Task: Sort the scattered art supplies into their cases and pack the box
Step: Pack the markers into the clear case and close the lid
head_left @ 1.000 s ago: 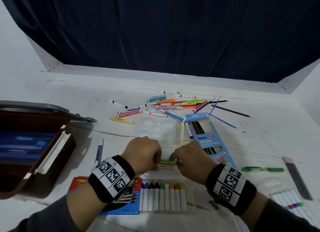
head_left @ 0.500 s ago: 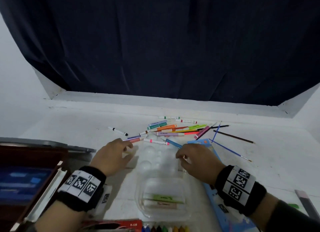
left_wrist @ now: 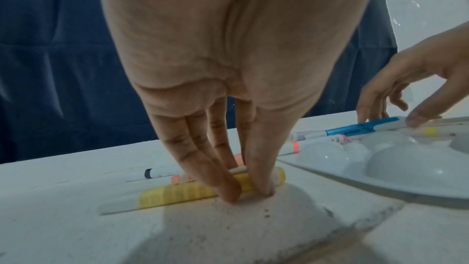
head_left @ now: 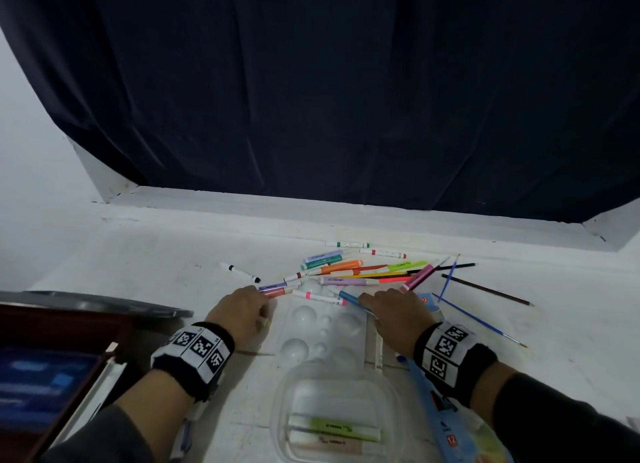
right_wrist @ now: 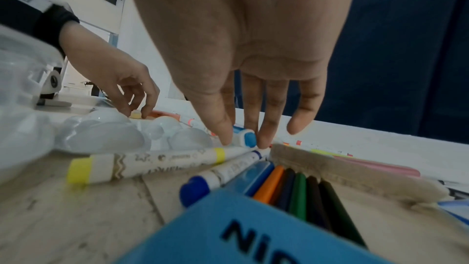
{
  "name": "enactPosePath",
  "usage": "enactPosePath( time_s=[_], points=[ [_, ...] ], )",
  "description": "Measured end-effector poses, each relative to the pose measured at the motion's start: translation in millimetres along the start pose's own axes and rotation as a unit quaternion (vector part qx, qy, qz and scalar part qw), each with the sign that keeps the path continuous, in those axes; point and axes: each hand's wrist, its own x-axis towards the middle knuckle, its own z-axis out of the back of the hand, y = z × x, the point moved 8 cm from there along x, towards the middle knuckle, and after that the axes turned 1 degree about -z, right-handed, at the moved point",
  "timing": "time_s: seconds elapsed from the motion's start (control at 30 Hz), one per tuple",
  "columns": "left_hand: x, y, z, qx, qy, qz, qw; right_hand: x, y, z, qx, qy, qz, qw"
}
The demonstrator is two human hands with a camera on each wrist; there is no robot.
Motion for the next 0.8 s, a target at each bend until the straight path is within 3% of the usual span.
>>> enactPosePath(
  time_s=[0.17,0.33,0.43,0.6,0.7,0.8],
  points=[
    [-1.7,-1.0,0.1,-0.023,-0.023,-0.020,0.999,-2.7,0.5,8.5,0.025,-0.022,-0.002,0.999],
    [-26.1,-9.8,35.2,-0.143,-0.132,-0.077,0.978,-21.3,-8.9,33.9,0.183,-0.095,-0.037,0.978],
    [-59.4,-15.8,72.8,-0.291,-0.208,-0.081,0.930,-38.9,-21.2,48.8,0.309,-0.180,-0.055,0.932],
    [-108.2,-15.6,103.3,-0.507,-0.269,-0.056,0.817,-85.8,-26.3,62.9,0.421,-0.287,-0.047,0.859],
    [-127.3,-16.9,99.5,-0.573,-0.277,-0.054,0.770,-109.9,-17.4,59.7,0.465,-0.293,-0.029,0.835],
    [-140.7,-22.3,86.0,-0.601,-0.268,-0.046,0.752,-129.2,-3.0,53.9,0.451,-0.307,0.009,0.838]
  ],
)
